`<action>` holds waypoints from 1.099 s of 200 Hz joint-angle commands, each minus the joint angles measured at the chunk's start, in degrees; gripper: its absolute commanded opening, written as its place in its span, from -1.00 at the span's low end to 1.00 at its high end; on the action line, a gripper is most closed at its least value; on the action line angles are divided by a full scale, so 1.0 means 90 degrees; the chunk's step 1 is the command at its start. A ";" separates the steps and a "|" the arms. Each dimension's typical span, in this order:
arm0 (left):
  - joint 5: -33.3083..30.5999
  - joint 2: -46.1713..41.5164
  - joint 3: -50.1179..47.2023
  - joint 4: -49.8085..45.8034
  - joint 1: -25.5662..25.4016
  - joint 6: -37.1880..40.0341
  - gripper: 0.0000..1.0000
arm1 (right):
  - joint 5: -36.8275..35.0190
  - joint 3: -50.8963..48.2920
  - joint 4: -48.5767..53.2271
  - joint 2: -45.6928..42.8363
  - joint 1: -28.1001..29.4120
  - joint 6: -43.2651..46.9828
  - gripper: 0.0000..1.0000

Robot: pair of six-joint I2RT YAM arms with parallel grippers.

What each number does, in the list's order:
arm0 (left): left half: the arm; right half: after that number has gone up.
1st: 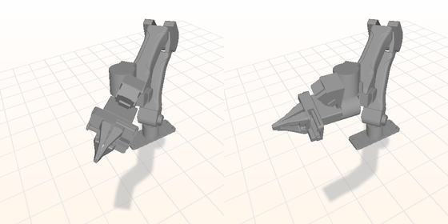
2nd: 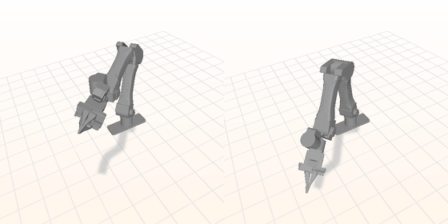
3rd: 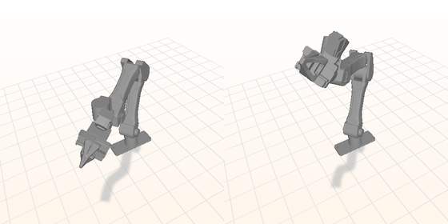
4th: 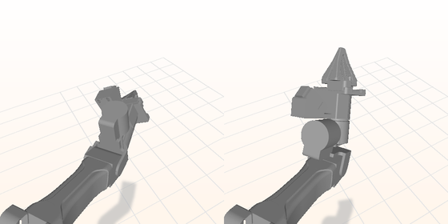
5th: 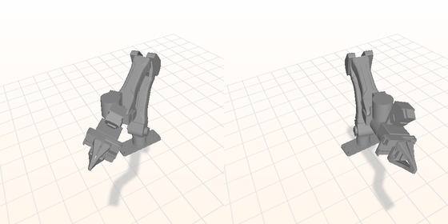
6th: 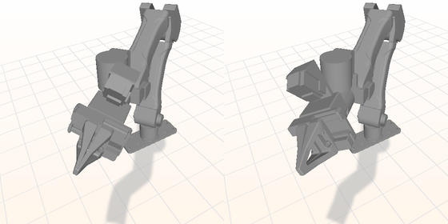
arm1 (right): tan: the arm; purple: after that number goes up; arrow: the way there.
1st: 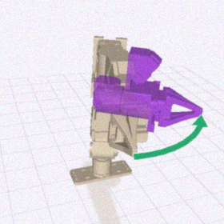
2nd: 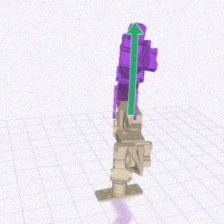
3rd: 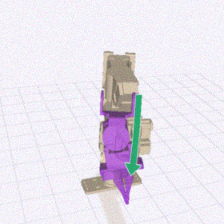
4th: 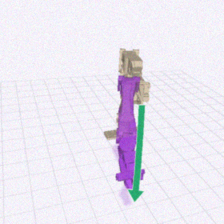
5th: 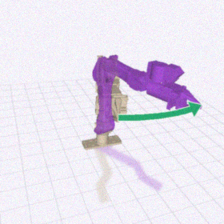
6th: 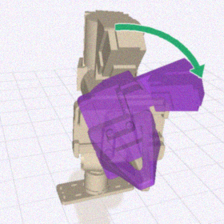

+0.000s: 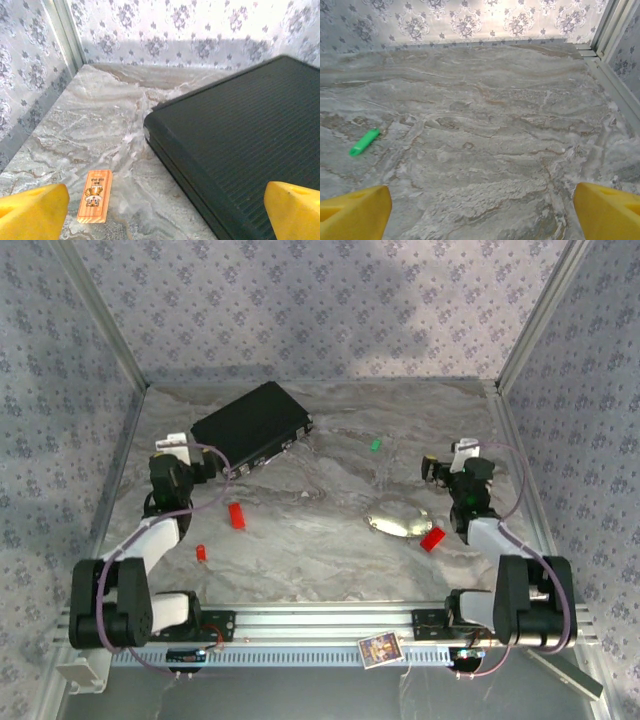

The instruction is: Put the keys on the keyring

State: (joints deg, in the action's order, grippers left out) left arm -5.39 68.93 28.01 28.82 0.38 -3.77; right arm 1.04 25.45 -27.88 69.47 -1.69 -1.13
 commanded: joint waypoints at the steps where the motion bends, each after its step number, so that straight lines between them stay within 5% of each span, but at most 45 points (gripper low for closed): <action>1: 0.0174 -0.0389 0.0283 -0.0905 0.0034 -0.0566 0.99 | 0.0166 0.0192 0.1120 -0.0438 0.0242 -0.0418 0.85; 48: 0.1088 -0.0634 0.0711 -0.1915 -0.0114 -0.1522 0.95 | -0.0024 0.0962 0.3495 -0.1122 0.0931 -0.1514 0.75; 94: 0.0931 -0.0702 0.0633 -0.2119 -0.1369 -0.1660 0.95 | -0.0125 0.1731 0.5729 -0.0841 0.1716 -0.2590 0.65; 156: 0.0769 -0.0277 0.0683 -0.2130 -0.3204 -0.2294 0.87 | -0.0125 0.2170 0.6799 0.0039 0.2922 -0.3345 0.65; 196: 0.0414 -0.0115 0.0639 -0.2029 -0.4040 -0.2503 0.87 | -0.0751 0.2226 0.7558 0.0270 0.2825 -0.3721 0.73; 220: 0.0422 0.0101 0.0680 -0.2008 -0.4247 -0.2684 0.88 | -0.0839 0.2078 0.7494 0.0159 0.2184 -0.3709 0.81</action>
State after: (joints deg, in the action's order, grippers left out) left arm -0.05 68.12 33.17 10.20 -36.42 -25.21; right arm -3.36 43.90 36.01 71.77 22.65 -32.38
